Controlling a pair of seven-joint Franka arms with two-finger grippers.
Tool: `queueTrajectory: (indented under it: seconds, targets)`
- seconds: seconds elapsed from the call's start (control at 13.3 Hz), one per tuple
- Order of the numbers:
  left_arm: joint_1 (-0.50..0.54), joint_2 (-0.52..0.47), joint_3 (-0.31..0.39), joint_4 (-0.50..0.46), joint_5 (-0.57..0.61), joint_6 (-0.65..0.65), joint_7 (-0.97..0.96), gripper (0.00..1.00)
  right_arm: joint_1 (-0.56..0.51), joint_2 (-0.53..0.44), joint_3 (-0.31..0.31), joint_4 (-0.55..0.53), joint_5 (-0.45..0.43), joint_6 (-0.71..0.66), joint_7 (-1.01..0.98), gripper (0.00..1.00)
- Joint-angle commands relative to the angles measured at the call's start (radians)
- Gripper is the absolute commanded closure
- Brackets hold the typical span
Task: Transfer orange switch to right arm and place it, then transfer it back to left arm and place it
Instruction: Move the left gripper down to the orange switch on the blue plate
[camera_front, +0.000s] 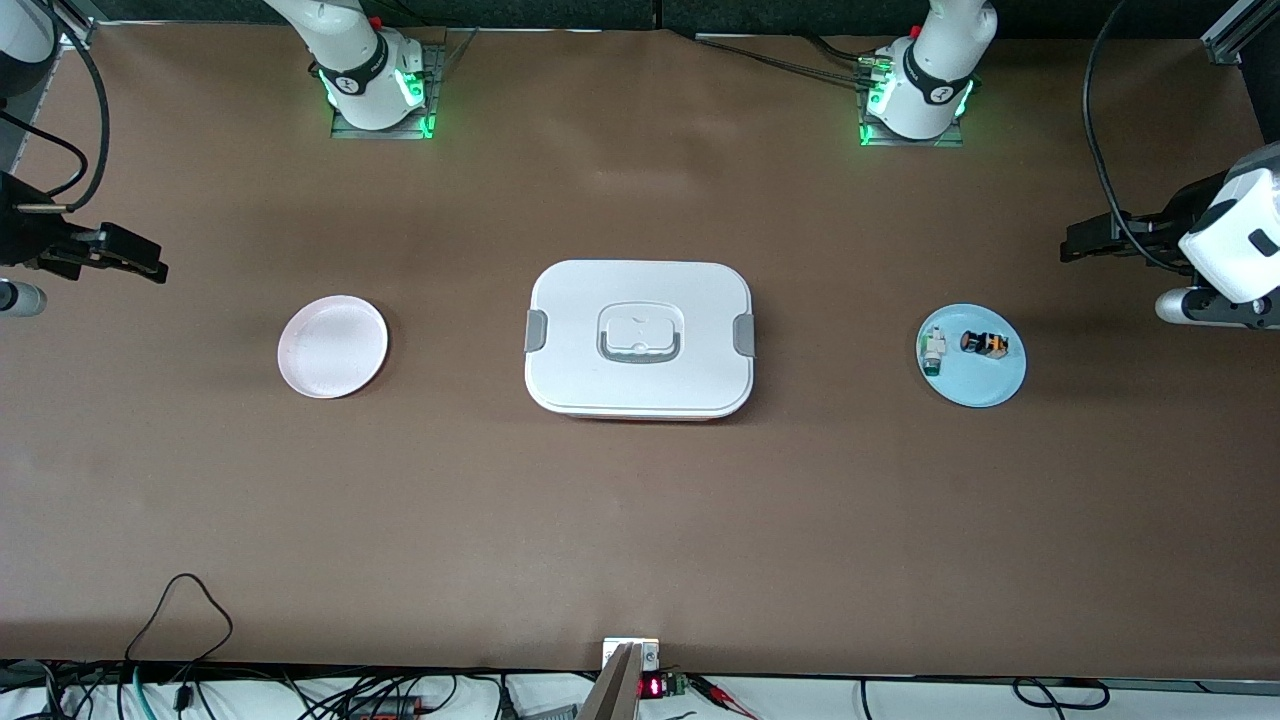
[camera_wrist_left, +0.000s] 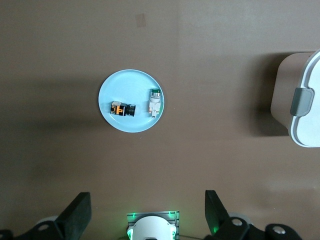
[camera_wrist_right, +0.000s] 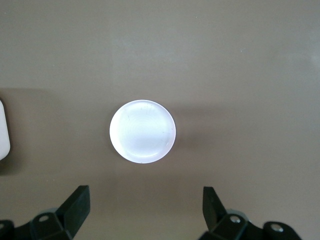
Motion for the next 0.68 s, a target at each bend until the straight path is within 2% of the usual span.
queueTrajectory:
  seconds: [0.0, 0.38, 0.6]
  targets:
    - [0.011, 0.014, -0.019, 0.030, 0.021, -0.029, 0.007, 0.00, -0.004, 0.001, -0.003, 0.019, 0.008, -0.006, -0.004, 0.00]
    - [0.008, 0.098, -0.014, 0.006, 0.029, -0.011, 0.035, 0.00, -0.006, 0.001, -0.004, 0.019, 0.000, -0.005, -0.002, 0.00]
    - [0.012, 0.126, -0.017, -0.045, 0.093, 0.040, 0.035, 0.00, -0.006, 0.001, -0.006, 0.016, -0.003, -0.012, -0.004, 0.00]
